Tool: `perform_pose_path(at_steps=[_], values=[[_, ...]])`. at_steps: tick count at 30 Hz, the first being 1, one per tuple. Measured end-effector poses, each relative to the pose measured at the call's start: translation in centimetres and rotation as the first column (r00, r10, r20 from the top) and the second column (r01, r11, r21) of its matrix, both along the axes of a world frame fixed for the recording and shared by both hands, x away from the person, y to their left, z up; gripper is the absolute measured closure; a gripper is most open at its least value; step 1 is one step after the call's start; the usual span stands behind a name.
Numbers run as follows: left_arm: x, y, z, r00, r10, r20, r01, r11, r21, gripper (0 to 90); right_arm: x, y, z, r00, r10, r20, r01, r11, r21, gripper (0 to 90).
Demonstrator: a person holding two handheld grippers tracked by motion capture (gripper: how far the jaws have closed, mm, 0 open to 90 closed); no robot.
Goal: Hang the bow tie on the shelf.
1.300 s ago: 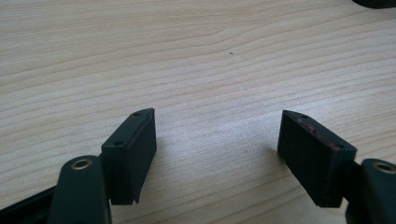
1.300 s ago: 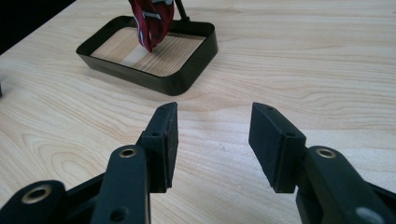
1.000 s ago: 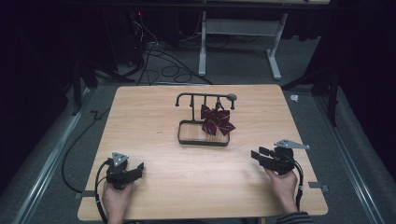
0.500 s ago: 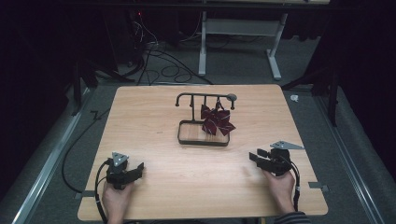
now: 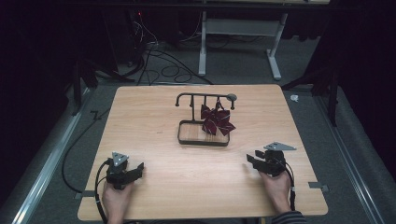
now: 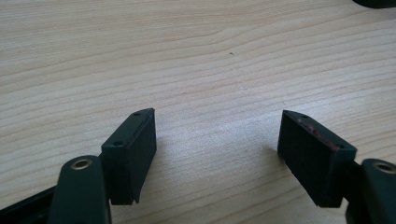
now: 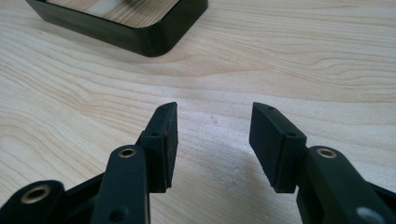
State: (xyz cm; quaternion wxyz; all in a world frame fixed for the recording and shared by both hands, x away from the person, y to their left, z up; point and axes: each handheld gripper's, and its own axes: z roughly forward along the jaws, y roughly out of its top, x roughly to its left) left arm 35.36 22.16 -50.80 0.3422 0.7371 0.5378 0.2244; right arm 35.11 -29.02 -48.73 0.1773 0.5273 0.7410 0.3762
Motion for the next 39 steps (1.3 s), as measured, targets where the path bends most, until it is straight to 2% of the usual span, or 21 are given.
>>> perform_pose_path(at_steps=[27, 34, 39], values=[[0.0, 0.0, 0.0, 1.0000, -0.001, 0.000, 0.001, 1.0000, -0.001, 28.7, 0.3, 1.8, -1.1, 0.9999, 0.012, -0.011, -0.013, 0.997, -0.077, 53.4], [0.0, 0.0, 0.0, 1.0000, 0.000, 0.001, 0.000, 1.0000, -0.003, 28.7, 0.3, 2.0, -1.2, 0.9999, 0.011, -0.003, -0.011, 0.996, -0.090, 52.9], [0.0, 0.0, 0.0, 1.0000, 0.000, 0.001, 0.000, 1.0000, -0.003, 28.6, 0.1, 2.2, -1.3, 0.9997, 0.016, 0.015, -0.014, 0.993, -0.117, 52.1]])
